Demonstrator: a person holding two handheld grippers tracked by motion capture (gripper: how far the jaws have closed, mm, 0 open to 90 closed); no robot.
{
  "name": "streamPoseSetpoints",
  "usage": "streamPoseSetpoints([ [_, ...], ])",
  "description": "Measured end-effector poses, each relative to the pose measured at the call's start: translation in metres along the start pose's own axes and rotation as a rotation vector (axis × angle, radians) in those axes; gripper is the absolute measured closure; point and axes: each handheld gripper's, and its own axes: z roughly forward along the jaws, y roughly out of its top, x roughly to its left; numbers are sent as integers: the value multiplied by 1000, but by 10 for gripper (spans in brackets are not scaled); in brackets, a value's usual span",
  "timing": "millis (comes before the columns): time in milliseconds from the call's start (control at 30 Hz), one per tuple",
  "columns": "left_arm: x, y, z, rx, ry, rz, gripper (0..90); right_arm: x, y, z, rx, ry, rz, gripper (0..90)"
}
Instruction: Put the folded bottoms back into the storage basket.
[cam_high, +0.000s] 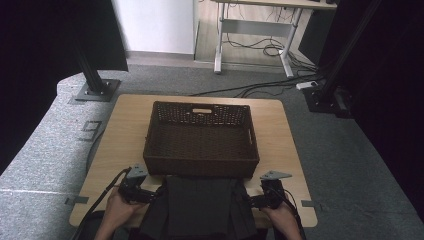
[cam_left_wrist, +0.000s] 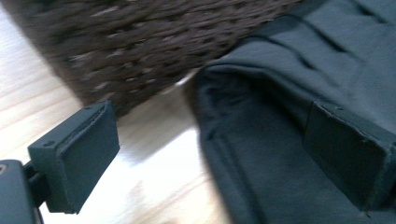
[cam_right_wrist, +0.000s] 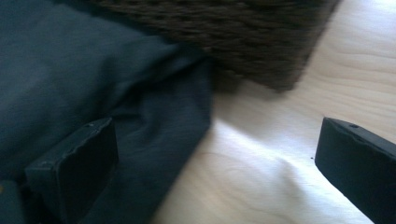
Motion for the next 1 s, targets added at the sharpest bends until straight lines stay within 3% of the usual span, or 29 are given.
streamPoseSetpoints([
  [167, -15, 4, -1, -13, -29, 16, 35, 18, 3, -4, 6, 45, -11, 0],
  [300, -28, 6, 7, 12, -44, 33, 18, 29, 6, -2, 6, 72, -8, 0],
  [400, -32, 0, 16, 71, -11, 34, 0, 39, 6, 5, 47, 72, -19, 0],
  [533, -34, -5, 21, 112, -27, 14, 0, 33, -1, 14, 101, 66, 17, 0],
  [667, -29, -12, 25, 131, -57, -43, 0, 29, -9, 19, 126, 139, 62, 0],
  [800, -24, -17, 25, 135, -84, -90, 0, 33, -8, 24, 129, 186, 68, 0],
  [1000, -23, -19, 25, 127, -97, -95, 0, 34, -6, 27, 111, 318, 135, 0],
])
